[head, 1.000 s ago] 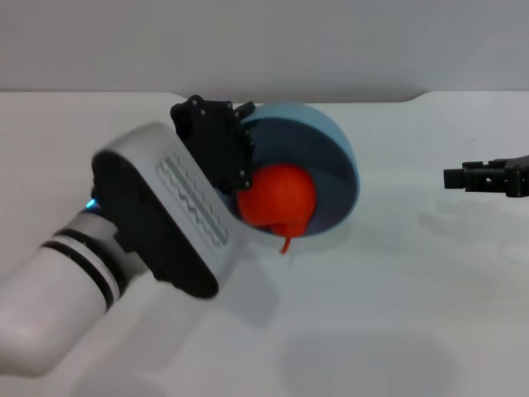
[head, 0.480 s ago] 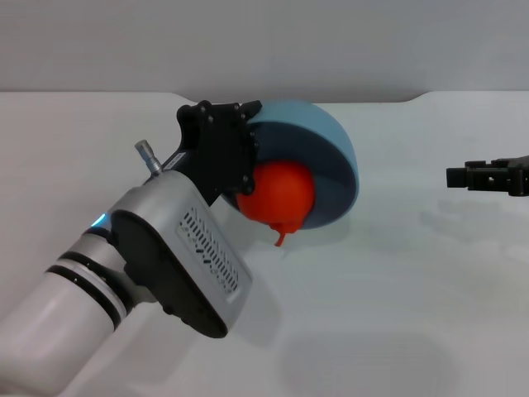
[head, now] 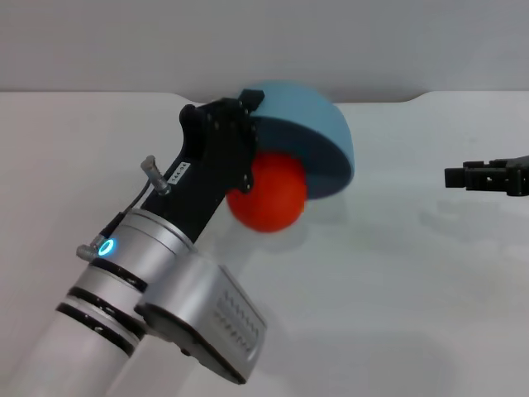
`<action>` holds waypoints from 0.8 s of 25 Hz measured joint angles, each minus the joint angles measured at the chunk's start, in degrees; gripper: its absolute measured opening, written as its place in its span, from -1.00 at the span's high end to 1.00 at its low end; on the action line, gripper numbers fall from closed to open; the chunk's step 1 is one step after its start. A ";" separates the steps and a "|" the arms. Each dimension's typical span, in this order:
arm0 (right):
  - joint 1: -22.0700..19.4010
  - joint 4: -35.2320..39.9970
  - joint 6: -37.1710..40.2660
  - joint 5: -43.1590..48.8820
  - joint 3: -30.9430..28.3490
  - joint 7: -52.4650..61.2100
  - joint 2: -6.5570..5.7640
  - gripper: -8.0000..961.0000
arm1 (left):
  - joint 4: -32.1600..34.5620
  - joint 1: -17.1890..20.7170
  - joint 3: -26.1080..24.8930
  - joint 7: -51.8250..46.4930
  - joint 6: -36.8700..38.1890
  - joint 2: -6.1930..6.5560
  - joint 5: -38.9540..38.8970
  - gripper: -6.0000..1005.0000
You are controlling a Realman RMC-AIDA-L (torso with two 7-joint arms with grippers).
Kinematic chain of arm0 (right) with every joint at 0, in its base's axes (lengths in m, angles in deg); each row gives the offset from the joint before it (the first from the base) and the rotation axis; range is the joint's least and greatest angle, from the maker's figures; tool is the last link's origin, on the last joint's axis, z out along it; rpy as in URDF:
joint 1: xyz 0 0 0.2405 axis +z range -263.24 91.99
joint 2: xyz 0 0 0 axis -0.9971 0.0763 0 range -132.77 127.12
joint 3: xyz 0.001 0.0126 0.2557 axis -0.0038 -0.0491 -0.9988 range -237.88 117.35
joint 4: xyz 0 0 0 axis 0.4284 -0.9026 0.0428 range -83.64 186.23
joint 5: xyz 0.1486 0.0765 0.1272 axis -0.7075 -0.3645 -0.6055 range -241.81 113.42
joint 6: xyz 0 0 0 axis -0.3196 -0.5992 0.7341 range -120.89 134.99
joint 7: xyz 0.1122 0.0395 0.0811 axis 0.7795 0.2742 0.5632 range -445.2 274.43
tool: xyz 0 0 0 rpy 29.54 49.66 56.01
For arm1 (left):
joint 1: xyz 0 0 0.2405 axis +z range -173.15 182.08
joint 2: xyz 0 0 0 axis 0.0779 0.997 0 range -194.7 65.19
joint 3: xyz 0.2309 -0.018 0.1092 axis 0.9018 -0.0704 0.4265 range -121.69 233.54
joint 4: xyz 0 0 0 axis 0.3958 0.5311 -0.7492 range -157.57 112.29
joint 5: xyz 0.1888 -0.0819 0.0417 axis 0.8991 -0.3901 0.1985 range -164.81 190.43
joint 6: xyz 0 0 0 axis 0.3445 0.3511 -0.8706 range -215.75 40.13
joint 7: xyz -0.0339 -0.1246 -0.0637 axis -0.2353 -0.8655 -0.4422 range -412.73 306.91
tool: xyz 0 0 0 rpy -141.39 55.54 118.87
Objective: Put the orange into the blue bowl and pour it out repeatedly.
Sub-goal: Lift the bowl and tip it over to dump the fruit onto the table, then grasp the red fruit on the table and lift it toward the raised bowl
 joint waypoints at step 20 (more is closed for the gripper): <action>-0.09 -1.07 0.01 0.00 0.01 0.00 0.00 0.02 | -3.67 -2.39 4.64 9.58 -9.33 0.27 -11.95 0.99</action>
